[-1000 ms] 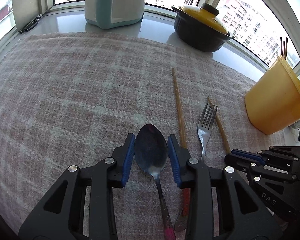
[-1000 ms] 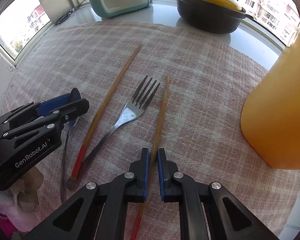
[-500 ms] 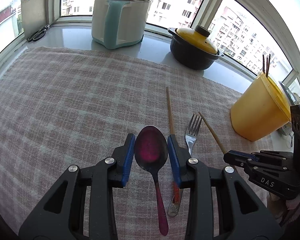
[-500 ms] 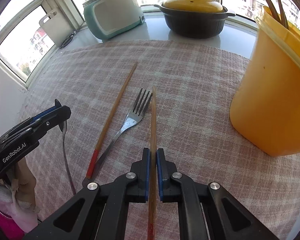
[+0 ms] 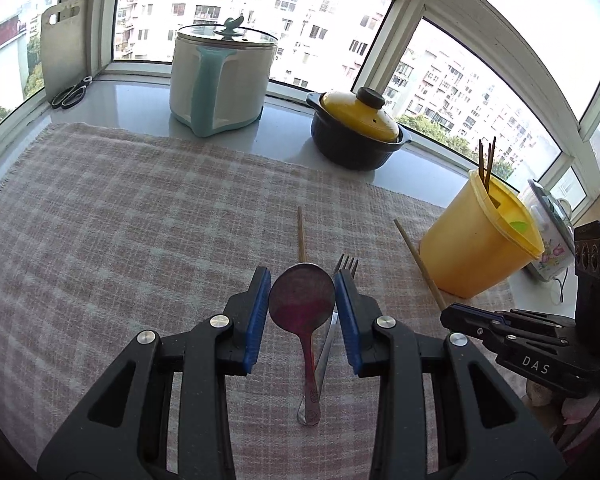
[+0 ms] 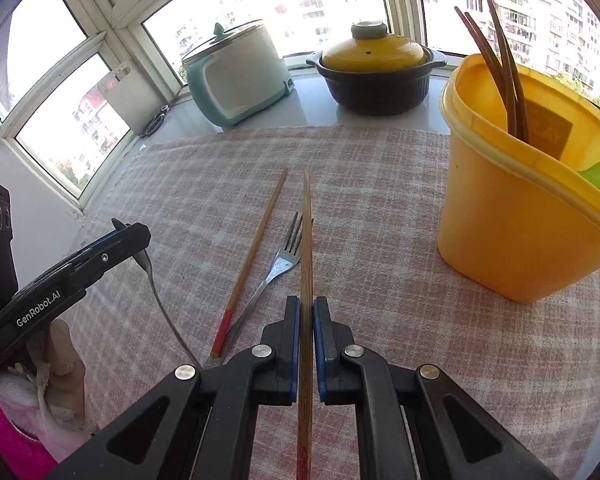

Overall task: Organize utensils
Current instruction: 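Lift the metal spoon with the left gripper while the right gripper carries the chopstick toward the yellow container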

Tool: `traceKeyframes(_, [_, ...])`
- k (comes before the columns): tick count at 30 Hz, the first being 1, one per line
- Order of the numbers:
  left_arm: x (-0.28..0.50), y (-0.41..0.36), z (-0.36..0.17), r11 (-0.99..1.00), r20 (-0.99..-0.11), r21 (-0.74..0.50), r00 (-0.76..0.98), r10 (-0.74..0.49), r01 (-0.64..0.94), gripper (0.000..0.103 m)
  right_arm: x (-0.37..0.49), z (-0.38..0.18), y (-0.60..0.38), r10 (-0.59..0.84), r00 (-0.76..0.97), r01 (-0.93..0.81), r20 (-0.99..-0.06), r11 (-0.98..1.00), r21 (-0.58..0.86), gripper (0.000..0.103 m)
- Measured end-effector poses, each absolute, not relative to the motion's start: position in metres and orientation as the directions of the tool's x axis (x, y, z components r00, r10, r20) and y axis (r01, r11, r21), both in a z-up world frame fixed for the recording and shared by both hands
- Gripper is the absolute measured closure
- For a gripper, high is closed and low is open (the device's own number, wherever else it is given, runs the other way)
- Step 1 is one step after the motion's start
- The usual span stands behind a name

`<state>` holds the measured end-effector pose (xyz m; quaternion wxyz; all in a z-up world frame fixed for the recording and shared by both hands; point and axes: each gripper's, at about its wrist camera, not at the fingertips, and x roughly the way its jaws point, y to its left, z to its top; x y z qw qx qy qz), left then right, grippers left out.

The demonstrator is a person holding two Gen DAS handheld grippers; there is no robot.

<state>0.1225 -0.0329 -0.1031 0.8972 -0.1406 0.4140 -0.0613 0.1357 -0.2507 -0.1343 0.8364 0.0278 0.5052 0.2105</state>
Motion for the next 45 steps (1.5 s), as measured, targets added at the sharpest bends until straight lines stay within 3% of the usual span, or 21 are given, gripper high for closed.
traceKeyframes(18, [0.115,-0.051,-0.065,0.949,-0.666,-0.313,0.702,-0.253,0.045,0.070,0.114,-0.080,-0.278,0.401,0.531,-0.329,-0.746,0.909,0.254,0.099])
traceKeyframes(45, [0.146,-0.127,0.022,0.905,-0.500,-0.375,0.778,-0.379,0.200,0.070,0.127,-0.002,-0.360,0.377,0.734,-0.285,-0.565,0.926,0.247,0.099])
